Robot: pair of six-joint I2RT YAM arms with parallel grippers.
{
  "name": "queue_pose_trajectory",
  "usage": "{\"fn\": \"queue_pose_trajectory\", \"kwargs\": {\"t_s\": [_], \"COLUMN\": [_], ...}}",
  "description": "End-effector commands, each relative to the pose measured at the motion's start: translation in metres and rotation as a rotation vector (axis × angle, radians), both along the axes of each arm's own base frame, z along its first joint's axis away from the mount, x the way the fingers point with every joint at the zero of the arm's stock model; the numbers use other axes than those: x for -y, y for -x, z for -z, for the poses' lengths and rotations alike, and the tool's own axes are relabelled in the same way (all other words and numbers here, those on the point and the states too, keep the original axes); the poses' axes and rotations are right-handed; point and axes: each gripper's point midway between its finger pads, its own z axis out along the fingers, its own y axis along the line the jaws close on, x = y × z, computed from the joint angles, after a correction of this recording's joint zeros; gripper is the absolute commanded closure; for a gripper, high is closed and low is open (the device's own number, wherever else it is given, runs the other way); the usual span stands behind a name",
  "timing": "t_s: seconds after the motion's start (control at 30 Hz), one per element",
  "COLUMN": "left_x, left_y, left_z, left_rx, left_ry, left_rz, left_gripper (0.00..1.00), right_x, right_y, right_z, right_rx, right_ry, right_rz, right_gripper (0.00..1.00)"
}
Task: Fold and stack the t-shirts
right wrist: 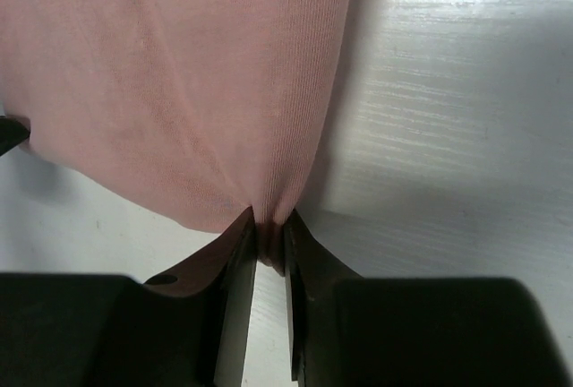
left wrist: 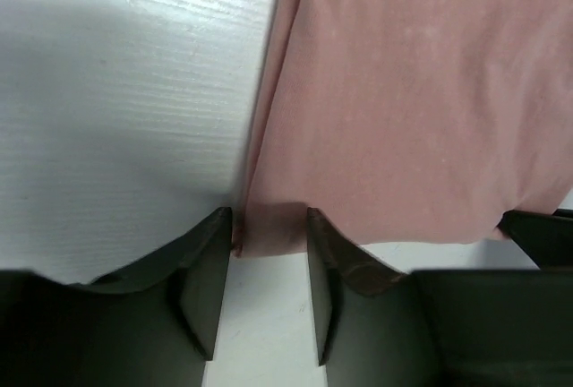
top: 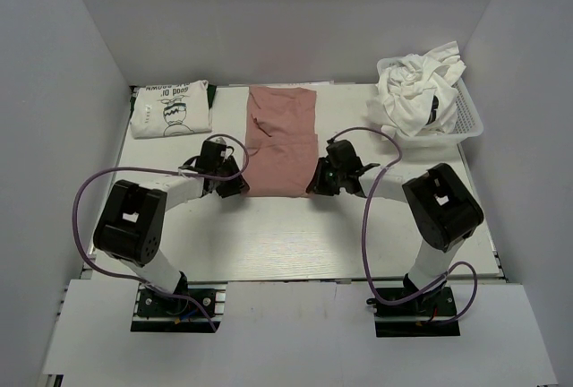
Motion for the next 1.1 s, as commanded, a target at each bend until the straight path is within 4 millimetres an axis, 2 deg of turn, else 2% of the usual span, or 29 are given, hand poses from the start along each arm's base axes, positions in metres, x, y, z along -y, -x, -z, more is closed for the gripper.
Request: {"fn": "queue_pose_trajectory", "kwargs": {"t_s": [0.0,0.1,0.13,0.17,0.2,0.23,0.3,0.33,0.4,0.43,0.47,0.5,0.53,0.57,0.6,0.63,0.67,0.7,0.73,0.8,0.9,0.93,1.0,1.03,1.07], "left_x": [-0.008,-0.004,0.000,0.002,0.002,0.005,0.009,0.010,0.008,0.007,0.008,0.004,0.005,0.005,0.008,0.013,0.016,0.020,0.021,0.022,0.017,0.015,0.014,0.017,0.018], "left_y": [0.039,0.043,0.040,0.044,0.044,0.039,0.042,0.037,0.050,0.057,0.065,0.077,0.074,0.086,0.086,0.094,0.100,0.103,0.105,0.106,0.094,0.086,0.072,0.064,0.060], "left_z": [0.027,0.035,0.033,0.037,0.037,0.033,0.029,0.015,0.009,0.003,-0.013,-0.014,-0.029,-0.033,-0.061,-0.071,-0.079,-0.090,-0.109,-0.124,-0.146,-0.155,-0.160,-0.172,-0.173], "left_rx": [-0.122,-0.117,-0.108,-0.124,-0.124,-0.107,-0.112,-0.070,-0.068,-0.066,-0.019,-0.030,0.023,0.014,0.100,0.119,0.144,0.173,0.240,0.267,0.323,0.339,0.361,0.391,0.386], "left_ry": [-0.031,0.003,0.025,0.040,0.040,0.056,0.075,0.089,0.104,0.112,0.127,0.123,0.140,0.161,0.201,0.236,0.271,0.312,0.337,0.363,0.323,0.310,0.295,0.304,0.302], "left_rz": [0.028,0.034,0.026,0.025,0.025,0.033,0.047,0.049,0.049,0.054,0.068,0.067,0.071,0.078,0.096,0.121,0.138,0.144,0.159,0.162,0.136,0.117,0.094,0.096,0.096], "left_gripper": [0.56,0.72,0.87,0.96,1.00,1.00,1.00,1.00,1.00,1.00,1.00,1.00,1.00,1.00,1.00,1.00,1.00,1.00,1.00,1.00,1.00,1.00,1.00,1.00,1.00], "right_x": [0.012,0.014,0.015,0.013,0.014,0.015,0.014,0.016,0.024,0.024,0.028,0.030,0.029,0.030,0.024,0.028,0.025,0.023,0.023,0.021,0.015,0.013,0.011,0.017,0.015], "right_y": [0.019,0.020,0.019,0.022,0.021,0.021,0.019,0.023,0.034,0.038,0.045,0.058,0.062,0.073,0.086,0.097,0.103,0.108,0.113,0.116,0.105,0.097,0.086,0.071,0.062], "right_z": [0.010,0.012,0.011,0.011,0.011,0.007,0.001,-0.006,-0.006,-0.017,-0.023,-0.035,-0.032,-0.037,-0.049,-0.045,-0.050,-0.064,-0.065,-0.080,-0.106,-0.116,-0.129,-0.138,-0.149], "right_rx": [-0.054,-0.053,-0.052,-0.054,-0.049,-0.044,-0.015,-0.009,-0.017,0.000,0.008,0.015,0.000,-0.001,-0.005,-0.029,-0.035,-0.008,-0.009,0.019,0.083,0.105,0.135,0.174,0.197], "right_ry": [0.043,0.053,0.052,0.051,0.054,0.056,0.068,0.075,0.114,0.110,0.112,0.105,0.101,0.083,0.040,0.037,0.012,-0.017,-0.023,-0.050,-0.080,-0.084,-0.073,-0.042,-0.044], "right_rz": [0.002,0.009,0.010,0.002,0.001,0.001,-0.006,-0.011,-0.011,-0.015,-0.017,-0.032,-0.037,-0.055,-0.093,-0.099,-0.115,-0.128,-0.135,-0.150,-0.149,-0.133,-0.122,-0.063,-0.045], "right_gripper": [0.76,0.76,0.77,0.79,0.86,0.90,0.95,0.98,1.00,1.00,1.00,1.00,1.00,1.00,1.00,1.00,1.00,1.00,1.00,1.00,1.00,1.00,1.00,1.00,1.00]}}
